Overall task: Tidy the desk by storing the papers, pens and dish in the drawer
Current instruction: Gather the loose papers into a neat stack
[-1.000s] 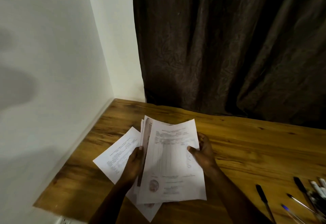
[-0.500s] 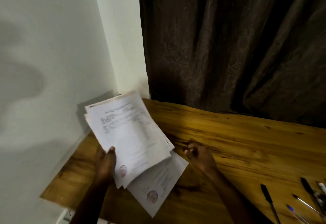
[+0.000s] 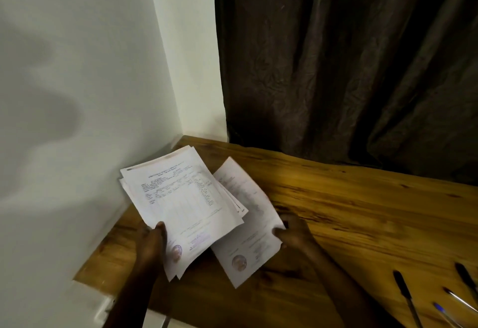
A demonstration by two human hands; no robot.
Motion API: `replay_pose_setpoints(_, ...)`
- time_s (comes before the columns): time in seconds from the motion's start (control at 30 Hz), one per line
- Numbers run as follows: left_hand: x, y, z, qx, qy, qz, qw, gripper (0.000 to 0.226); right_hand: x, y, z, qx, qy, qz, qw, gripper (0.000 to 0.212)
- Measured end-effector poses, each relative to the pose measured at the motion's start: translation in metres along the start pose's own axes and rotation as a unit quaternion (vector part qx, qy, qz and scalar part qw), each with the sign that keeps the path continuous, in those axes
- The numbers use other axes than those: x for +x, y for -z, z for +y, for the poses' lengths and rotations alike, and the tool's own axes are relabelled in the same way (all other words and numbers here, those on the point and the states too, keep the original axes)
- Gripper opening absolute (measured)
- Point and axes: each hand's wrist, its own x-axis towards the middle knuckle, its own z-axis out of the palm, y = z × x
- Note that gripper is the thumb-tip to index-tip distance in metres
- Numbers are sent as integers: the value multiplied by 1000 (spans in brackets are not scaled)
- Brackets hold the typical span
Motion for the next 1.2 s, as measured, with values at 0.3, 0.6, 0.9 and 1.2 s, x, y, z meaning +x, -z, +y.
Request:
replay_pose_setpoints(0.3,10,2,-9,84,-98,-60,990,12,-21,83,45,383,-76,48,919,27)
replay_pose_setpoints(0.6,-7,-52,-12,116,-91,-173,974,34,-41,36,45,367,-6,-30,930,38)
replay_pose_setpoints(0.9,-26,-66,-14,83,-104,-243,961,43,-50,15,35,226,57,-137,963,74)
replay_pose_setpoints(1.2,-23,-63,-28,12,-95,-247,964,45,-44,22,26,160,91,38,982,24)
